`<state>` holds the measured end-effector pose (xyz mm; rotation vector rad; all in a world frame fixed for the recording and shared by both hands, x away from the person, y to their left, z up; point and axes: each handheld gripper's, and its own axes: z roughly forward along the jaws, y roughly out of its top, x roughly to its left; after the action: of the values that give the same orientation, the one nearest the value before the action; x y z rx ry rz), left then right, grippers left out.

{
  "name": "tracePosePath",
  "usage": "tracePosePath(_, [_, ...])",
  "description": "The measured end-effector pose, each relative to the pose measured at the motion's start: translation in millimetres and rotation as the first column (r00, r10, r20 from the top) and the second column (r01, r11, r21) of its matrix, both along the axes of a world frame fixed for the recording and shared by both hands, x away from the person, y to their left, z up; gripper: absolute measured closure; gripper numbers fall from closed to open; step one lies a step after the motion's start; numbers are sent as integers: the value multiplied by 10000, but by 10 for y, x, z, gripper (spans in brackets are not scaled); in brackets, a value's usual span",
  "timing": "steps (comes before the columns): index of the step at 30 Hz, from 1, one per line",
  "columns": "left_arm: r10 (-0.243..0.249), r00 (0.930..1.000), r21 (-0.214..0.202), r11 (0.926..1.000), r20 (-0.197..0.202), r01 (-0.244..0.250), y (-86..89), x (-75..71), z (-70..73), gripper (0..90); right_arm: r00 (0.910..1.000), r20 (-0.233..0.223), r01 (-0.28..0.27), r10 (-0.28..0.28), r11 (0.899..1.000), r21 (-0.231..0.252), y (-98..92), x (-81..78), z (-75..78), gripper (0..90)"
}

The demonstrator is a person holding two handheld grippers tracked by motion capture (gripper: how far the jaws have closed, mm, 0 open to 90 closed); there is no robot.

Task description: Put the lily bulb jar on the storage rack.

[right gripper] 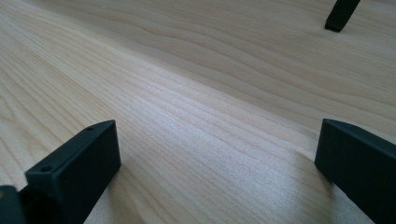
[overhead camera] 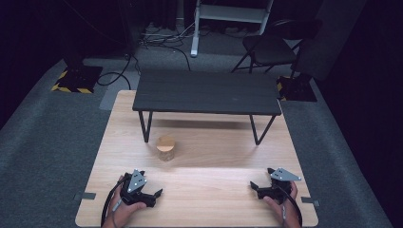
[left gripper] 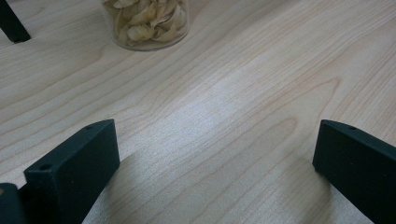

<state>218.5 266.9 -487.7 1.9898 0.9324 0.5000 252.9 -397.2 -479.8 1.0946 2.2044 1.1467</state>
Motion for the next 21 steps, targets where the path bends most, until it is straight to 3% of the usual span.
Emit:
tracePosePath(15, [-120,9999,37,9999,7,120,13,29,6,5,10000,-8,21,-21,10000,3,3,0,1,0])
tracePosePath(18, [-130,9996,98,9999,-238,132,14,70,68,11,10000,-7,21,-21,10000,2,3,-1,1,0])
tracePosePath(21, [-158,9992,239,9996,379,149,2,75,132,15,10000,-9,19,-19,10000,3,3,0,1,0])
